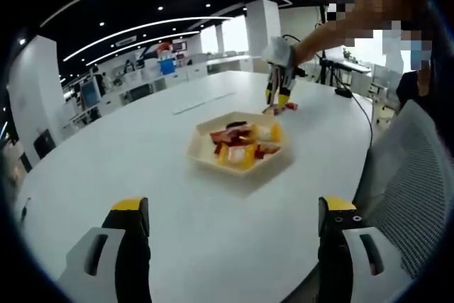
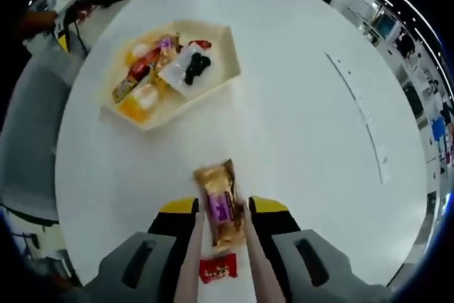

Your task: Place the target food into the container with the food tongs after gripping and lifting it, then release it inside without dropping or visibly crushing the food.

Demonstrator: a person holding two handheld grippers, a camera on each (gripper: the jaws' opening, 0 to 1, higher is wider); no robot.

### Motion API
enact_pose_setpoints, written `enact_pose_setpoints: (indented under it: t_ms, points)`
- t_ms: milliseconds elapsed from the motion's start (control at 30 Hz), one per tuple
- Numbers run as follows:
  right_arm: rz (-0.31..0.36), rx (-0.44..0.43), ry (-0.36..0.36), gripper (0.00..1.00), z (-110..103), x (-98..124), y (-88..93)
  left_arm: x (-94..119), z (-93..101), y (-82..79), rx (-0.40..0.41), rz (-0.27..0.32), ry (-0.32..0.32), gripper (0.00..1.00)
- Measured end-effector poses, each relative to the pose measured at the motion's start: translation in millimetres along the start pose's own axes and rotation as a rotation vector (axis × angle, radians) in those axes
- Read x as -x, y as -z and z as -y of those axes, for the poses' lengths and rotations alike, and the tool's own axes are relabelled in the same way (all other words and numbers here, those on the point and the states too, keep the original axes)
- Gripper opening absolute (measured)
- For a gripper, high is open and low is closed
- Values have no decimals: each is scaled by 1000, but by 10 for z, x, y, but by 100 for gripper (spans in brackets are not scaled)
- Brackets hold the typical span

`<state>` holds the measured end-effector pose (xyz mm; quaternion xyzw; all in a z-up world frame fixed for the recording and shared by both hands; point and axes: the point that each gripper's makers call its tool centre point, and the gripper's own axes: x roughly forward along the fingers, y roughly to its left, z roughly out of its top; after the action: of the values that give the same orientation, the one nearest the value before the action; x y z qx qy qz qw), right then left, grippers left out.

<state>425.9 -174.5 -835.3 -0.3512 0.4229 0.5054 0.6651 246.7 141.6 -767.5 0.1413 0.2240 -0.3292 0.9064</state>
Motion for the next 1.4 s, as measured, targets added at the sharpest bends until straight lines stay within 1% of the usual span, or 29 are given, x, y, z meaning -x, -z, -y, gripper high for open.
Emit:
enact_pose_setpoints:
  t_ms: [33,100,200,233,300,333,400,433,500,567,667,733,767,800,867,1167,1200,1233,1267,1333,1400]
  points:
    - [-17,-3,1,25,8,3,25,0,0,1,-2,0,-1,96]
    - [-14,-51,13,25,25,-3,18,9,-12,-6,-14,0,-9,94]
    - [-19,-63,18,24,37,-14,14,37,-27,-38,-25,13,-24,89]
    - [-19,-64,18,24,35,-14,15,33,-31,-38,-23,14,-25,90]
    - [-16,-84,23,23,44,-14,16,12,2,-11,-7,1,-5,91]
    - [-15,-88,26,23,41,-14,14,3,29,-23,-2,7,9,92]
    - [-16,-94,27,22,49,-15,9,-1,43,-42,-6,14,16,93]
    - [-10,-116,33,21,68,-16,6,0,67,-51,-10,18,27,94]
    - [-2,-129,37,21,75,-12,6,11,99,-80,-15,36,40,95]
    - [16,-148,57,21,59,-9,16,24,100,-110,-24,46,34,94]
    - [18,-154,72,21,47,-12,16,12,79,-80,-23,35,28,95]
    - [10,-156,75,21,60,-20,10,12,88,-112,-11,50,39,95]
    - [6,-160,76,21,68,-22,7,14,95,-108,-16,49,41,95]
    - [1,-165,79,21,52,-16,-1,20,104,-106,-37,46,39,94]
    - [-9,-164,88,21,48,-23,1,18,107,-118,-40,50,38,94]
    - [-46,-149,102,22,54,-32,1,39,36,-152,-42,62,4,94]
    - [-44,-154,106,22,64,-32,6,39,31,-150,-41,62,3,94]
    - [-12,-206,108,22,64,-30,-14,38,27,-147,-41,62,1,94]
    - [20,-239,113,22,83,-29,-41,39,27,-143,-41,61,1,94]
    - [4,-209,109,21,86,0,18,28,34,-133,-45,54,3,95]
    - [-14,-218,95,21,52,9,36,34,59,-151,-55,59,8,95]
